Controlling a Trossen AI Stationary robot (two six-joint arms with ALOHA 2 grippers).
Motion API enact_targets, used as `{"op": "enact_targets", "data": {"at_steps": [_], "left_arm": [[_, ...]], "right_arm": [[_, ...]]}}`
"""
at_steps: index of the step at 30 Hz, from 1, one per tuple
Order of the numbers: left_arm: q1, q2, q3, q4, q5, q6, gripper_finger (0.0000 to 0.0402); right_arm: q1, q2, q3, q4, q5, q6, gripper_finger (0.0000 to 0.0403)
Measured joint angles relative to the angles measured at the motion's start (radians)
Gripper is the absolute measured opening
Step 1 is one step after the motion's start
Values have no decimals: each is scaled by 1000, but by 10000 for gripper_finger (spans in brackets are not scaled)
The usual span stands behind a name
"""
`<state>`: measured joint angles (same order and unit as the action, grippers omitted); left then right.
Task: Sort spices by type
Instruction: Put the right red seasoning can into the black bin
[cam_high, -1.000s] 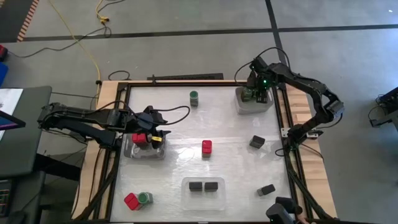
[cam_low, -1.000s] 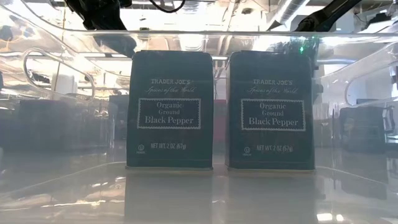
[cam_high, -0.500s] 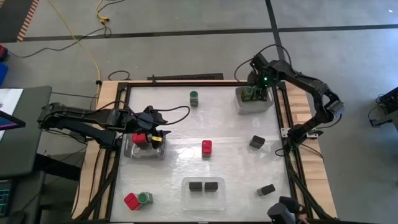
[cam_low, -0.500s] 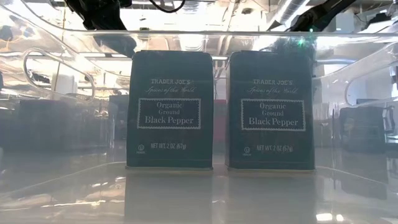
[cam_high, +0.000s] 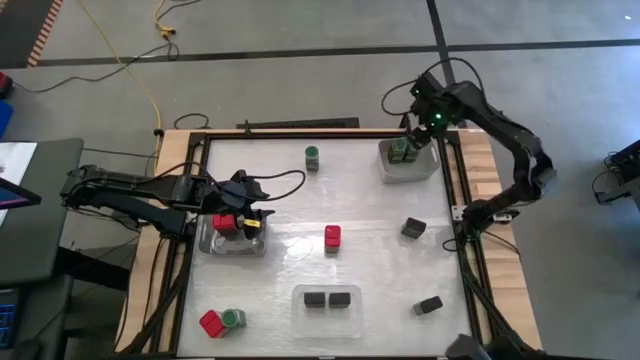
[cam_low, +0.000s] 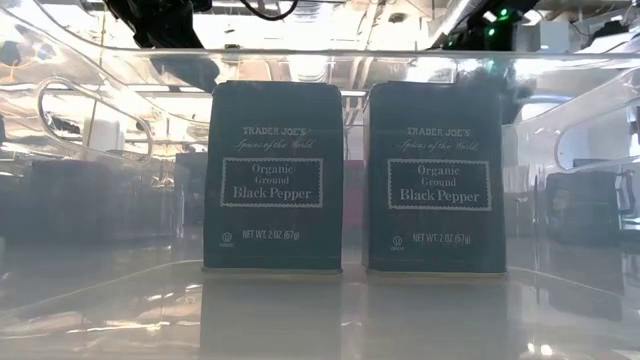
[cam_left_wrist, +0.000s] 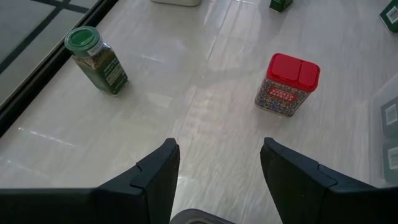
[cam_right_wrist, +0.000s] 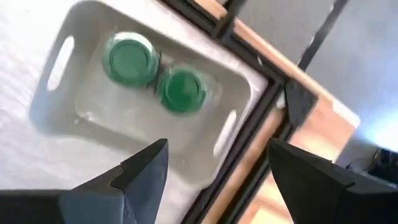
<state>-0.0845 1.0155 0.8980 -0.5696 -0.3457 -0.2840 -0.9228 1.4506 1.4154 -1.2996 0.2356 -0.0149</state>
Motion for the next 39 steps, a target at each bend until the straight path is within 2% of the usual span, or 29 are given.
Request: {"op": "enact_targets", "data": {"at_steps": [8, 19, 29, 39], "left_arm": [[0, 0, 0, 0, 0, -19, 215], [0, 0, 0, 0, 0, -35, 215], [0, 0, 0, 0, 0, -64, 215], [0, 0, 0, 0, 0, -64, 215]], "right_arm": [[138, -156, 1, -139, 1, 261, 305], [536, -338, 1, -185, 1, 781, 305], [973, -325, -53, -185, 102, 1191, 304], [1265, -283, -132, -191, 109, 1547, 304]]}}
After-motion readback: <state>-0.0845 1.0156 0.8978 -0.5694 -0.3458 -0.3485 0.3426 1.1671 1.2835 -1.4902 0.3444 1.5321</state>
